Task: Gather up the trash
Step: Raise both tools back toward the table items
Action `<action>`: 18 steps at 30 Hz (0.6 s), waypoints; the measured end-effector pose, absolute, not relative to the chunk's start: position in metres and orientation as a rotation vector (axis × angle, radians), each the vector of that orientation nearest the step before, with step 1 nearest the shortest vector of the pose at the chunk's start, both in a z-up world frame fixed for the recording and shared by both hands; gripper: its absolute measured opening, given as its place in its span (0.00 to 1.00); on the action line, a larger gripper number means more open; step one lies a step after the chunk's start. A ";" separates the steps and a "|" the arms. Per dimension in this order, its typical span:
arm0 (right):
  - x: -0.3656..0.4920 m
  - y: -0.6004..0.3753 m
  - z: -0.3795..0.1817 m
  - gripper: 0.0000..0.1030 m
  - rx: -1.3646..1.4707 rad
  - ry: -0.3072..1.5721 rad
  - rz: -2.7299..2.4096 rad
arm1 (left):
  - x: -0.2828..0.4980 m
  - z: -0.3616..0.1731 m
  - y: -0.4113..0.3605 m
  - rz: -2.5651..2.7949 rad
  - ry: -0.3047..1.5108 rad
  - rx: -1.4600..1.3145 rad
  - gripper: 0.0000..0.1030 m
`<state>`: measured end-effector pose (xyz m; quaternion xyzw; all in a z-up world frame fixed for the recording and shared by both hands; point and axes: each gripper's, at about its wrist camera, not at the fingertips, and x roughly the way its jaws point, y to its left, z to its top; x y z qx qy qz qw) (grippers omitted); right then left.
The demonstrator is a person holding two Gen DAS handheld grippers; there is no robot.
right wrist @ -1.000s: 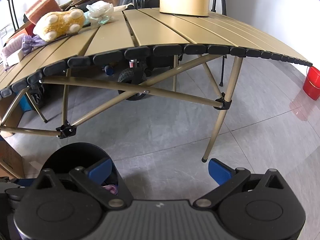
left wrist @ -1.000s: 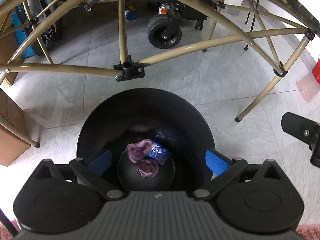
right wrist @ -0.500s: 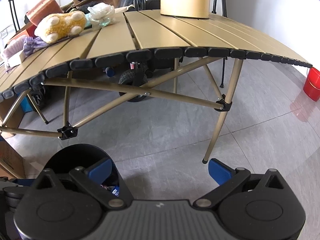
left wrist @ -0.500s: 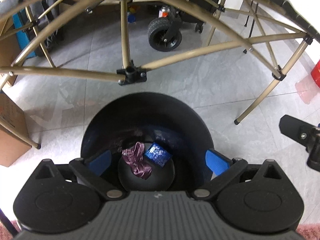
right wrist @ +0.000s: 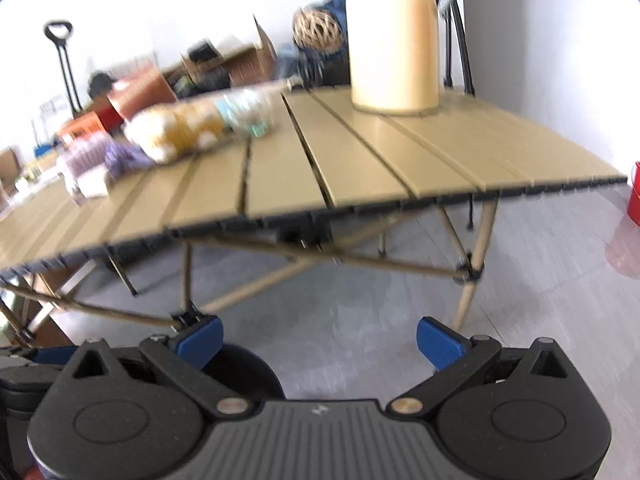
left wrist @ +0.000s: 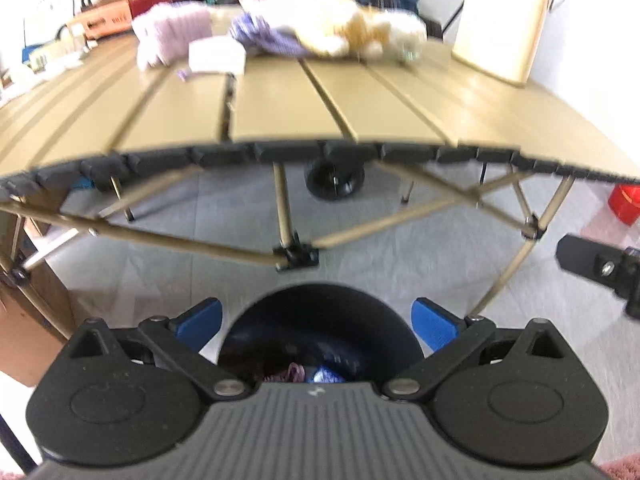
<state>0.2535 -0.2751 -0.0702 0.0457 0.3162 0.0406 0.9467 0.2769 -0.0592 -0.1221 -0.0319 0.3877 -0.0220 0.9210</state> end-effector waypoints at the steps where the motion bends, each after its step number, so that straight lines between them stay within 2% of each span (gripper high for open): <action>1: 0.250 -0.275 -0.064 1.00 0.098 0.620 0.096 | 0.274 -0.119 -0.057 -0.044 0.776 -0.063 1.00; 18: 0.252 -0.258 -0.009 1.00 0.123 0.323 0.225 | 0.243 -0.053 -0.026 0.000 0.517 -0.062 1.00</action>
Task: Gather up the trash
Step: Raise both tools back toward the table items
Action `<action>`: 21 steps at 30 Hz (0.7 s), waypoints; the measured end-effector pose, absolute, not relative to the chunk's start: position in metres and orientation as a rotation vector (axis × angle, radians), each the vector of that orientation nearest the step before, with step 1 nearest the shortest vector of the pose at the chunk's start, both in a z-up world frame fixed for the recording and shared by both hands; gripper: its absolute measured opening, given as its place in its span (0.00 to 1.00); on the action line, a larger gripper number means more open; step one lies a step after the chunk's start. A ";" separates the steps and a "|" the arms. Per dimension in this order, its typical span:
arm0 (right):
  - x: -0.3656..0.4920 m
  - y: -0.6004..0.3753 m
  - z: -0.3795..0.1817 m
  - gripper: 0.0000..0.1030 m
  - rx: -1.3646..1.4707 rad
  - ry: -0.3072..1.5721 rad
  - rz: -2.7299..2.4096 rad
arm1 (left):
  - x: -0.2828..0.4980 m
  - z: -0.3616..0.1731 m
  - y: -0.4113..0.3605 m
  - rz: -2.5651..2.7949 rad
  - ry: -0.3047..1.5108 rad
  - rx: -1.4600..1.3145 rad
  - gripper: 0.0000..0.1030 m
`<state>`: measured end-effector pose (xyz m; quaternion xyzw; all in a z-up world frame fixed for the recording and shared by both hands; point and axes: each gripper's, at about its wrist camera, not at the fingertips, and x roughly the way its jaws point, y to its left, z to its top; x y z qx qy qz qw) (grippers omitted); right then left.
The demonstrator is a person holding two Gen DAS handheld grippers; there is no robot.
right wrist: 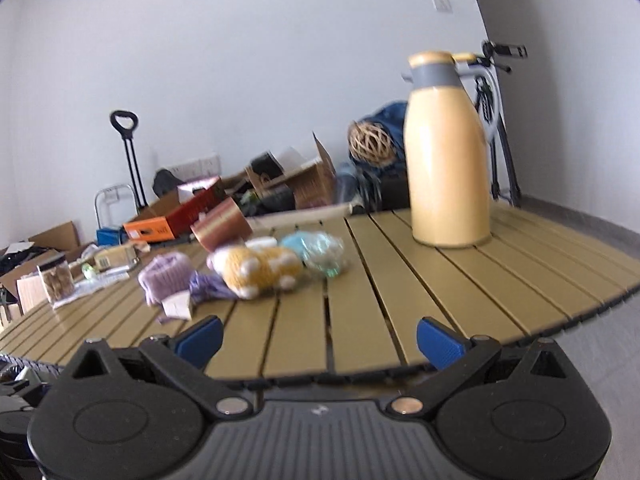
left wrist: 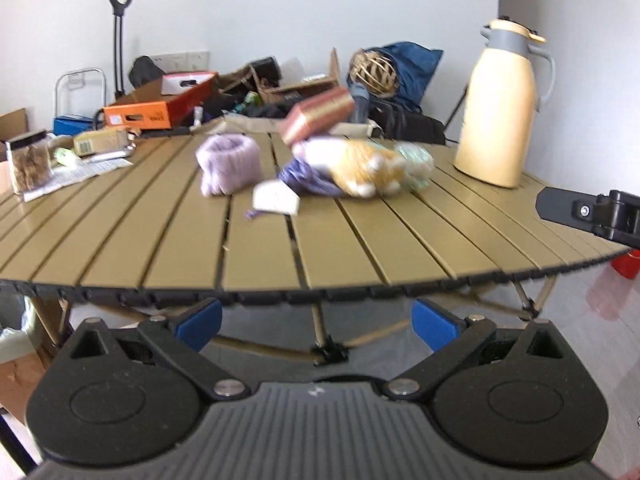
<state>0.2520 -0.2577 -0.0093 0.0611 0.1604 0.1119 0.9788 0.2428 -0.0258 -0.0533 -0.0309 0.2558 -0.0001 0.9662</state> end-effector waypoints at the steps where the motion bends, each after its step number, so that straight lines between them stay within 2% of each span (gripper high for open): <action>1: 0.255 -0.255 -0.008 1.00 0.124 0.309 0.231 | 0.245 -0.051 -0.023 0.005 0.516 -0.068 1.00; 10: 0.285 -0.232 -0.008 1.00 0.201 0.290 0.264 | 0.273 -0.024 -0.012 0.068 0.413 -0.037 1.00; 21: 0.337 -0.231 -0.015 1.00 0.373 0.259 0.193 | 0.330 -0.013 -0.008 0.108 0.376 -0.049 1.00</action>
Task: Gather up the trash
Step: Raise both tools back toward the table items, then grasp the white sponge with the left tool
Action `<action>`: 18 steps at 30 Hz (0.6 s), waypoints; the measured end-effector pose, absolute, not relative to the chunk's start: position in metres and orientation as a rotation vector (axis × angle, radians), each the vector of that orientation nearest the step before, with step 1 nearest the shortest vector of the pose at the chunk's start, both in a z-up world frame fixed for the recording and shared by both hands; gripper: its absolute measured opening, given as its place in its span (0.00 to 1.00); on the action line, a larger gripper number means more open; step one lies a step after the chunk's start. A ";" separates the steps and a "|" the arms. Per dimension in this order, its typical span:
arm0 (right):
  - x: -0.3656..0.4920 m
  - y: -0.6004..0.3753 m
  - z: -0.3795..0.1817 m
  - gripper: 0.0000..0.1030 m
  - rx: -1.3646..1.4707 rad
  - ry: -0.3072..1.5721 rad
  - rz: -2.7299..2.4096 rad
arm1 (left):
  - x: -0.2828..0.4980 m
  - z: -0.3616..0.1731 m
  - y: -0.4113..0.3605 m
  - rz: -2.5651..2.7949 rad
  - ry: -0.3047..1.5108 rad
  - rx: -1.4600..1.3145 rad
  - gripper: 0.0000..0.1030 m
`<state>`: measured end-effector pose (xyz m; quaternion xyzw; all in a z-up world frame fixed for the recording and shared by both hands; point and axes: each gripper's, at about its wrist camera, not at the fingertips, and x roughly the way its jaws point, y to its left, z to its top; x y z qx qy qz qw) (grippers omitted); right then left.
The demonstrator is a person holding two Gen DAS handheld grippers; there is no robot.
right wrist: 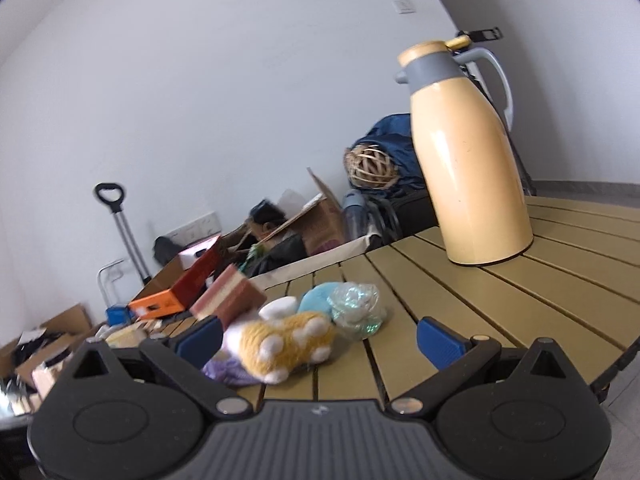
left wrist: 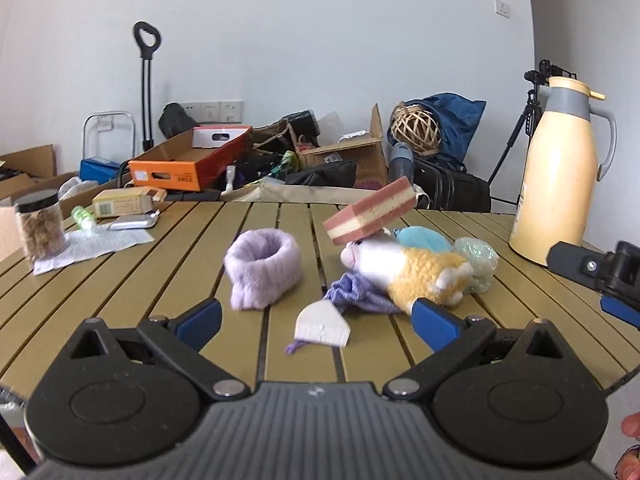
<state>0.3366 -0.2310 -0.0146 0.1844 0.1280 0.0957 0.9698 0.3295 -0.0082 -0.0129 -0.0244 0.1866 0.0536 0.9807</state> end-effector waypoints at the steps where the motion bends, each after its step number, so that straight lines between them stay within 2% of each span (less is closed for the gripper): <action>1: 0.341 -0.229 -0.015 1.00 0.375 0.260 0.191 | 0.335 -0.014 -0.009 0.111 0.376 -0.044 1.00; 11: 0.379 -0.220 -0.027 1.00 0.406 0.249 0.166 | 0.388 -0.034 -0.002 0.032 0.488 -0.080 0.98; 14: 0.391 -0.219 -0.030 1.00 0.391 0.247 0.136 | 0.393 -0.039 0.001 0.041 0.495 -0.066 0.88; 16: 0.398 -0.219 -0.031 1.00 0.392 0.255 0.128 | 0.397 -0.040 0.002 0.041 0.504 -0.053 0.78; 18: 0.405 -0.218 -0.032 1.00 0.400 0.266 0.134 | 0.401 -0.043 0.002 0.038 0.518 -0.047 0.76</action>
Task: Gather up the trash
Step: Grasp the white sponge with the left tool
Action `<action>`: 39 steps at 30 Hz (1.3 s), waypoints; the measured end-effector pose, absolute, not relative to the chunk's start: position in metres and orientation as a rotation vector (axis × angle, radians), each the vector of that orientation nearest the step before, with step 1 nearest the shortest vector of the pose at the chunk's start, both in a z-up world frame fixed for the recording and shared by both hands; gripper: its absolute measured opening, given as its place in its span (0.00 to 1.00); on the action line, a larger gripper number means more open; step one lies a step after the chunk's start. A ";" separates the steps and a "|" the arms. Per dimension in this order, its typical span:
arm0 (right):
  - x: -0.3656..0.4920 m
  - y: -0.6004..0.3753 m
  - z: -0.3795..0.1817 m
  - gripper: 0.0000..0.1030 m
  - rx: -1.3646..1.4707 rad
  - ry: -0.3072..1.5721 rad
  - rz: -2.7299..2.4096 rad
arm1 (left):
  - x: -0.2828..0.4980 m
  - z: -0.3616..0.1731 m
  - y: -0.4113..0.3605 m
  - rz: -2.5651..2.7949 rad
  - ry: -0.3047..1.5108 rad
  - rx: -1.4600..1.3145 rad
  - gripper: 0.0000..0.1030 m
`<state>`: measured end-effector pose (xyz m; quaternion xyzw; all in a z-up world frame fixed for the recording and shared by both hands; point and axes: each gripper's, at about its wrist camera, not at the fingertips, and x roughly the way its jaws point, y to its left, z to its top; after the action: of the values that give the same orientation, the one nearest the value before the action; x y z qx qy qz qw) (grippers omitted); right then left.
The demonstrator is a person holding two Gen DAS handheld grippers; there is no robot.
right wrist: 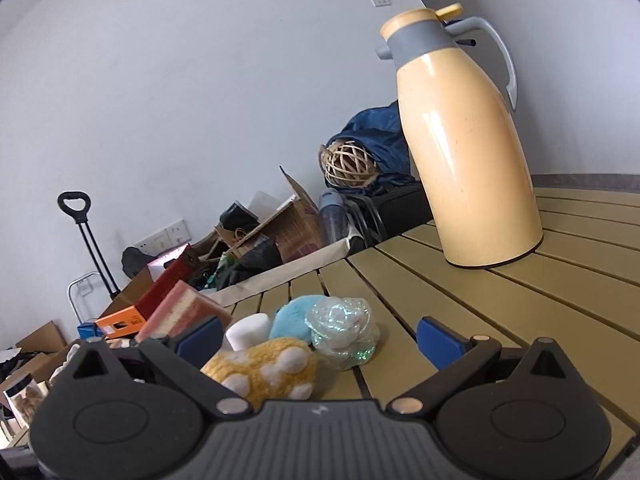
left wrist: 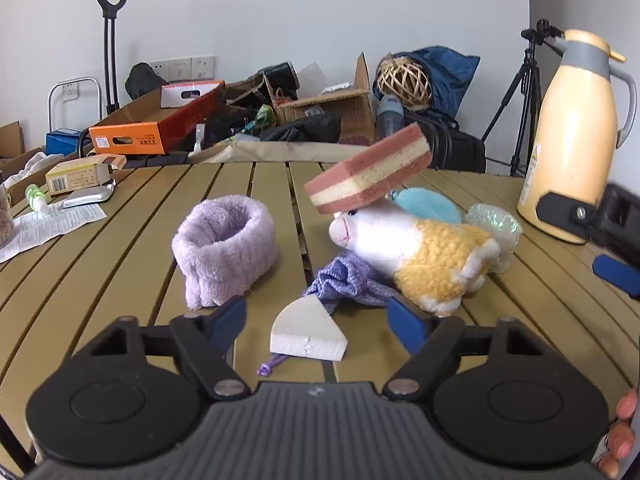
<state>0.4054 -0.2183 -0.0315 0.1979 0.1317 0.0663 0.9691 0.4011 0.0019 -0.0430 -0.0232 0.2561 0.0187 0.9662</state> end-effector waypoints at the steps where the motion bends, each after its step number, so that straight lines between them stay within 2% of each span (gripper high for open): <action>1: 0.408 -0.217 -0.032 1.00 0.403 0.268 0.137 | 0.403 -0.044 0.001 0.034 0.527 -0.046 0.74; 2: 0.411 -0.217 -0.032 1.00 0.403 0.270 0.137 | 0.405 -0.046 0.002 0.024 0.539 -0.047 0.71; 4: 0.415 -0.214 -0.032 1.00 0.400 0.275 0.140 | 0.406 -0.049 0.002 0.016 0.552 -0.050 0.56; 5: 0.416 -0.214 -0.033 1.00 0.399 0.277 0.139 | 0.407 -0.050 0.002 0.016 0.558 -0.051 0.52; 6: 0.417 -0.214 -0.033 1.00 0.398 0.278 0.138 | 0.408 -0.051 0.002 0.013 0.561 -0.053 0.42; 9: 0.420 -0.214 -0.035 1.00 0.392 0.289 0.138 | 0.407 -0.052 0.004 0.003 0.558 -0.058 0.34; 21: 0.425 -0.202 -0.030 1.00 0.322 0.340 0.186 | 0.382 -0.029 0.023 -0.014 0.485 -0.095 0.33; 29: 0.439 -0.169 -0.024 1.00 0.146 0.406 0.227 | 0.376 -0.021 0.039 0.006 0.465 -0.123 0.33; 39: 0.464 -0.162 -0.027 1.00 0.166 0.508 0.317 | 0.379 -0.023 0.046 0.035 0.474 -0.137 0.34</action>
<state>0.4635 -0.1622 -0.0273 0.0818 0.2498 0.1562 0.9521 0.3790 0.0461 -0.0233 -0.0677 0.2344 0.0173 0.9696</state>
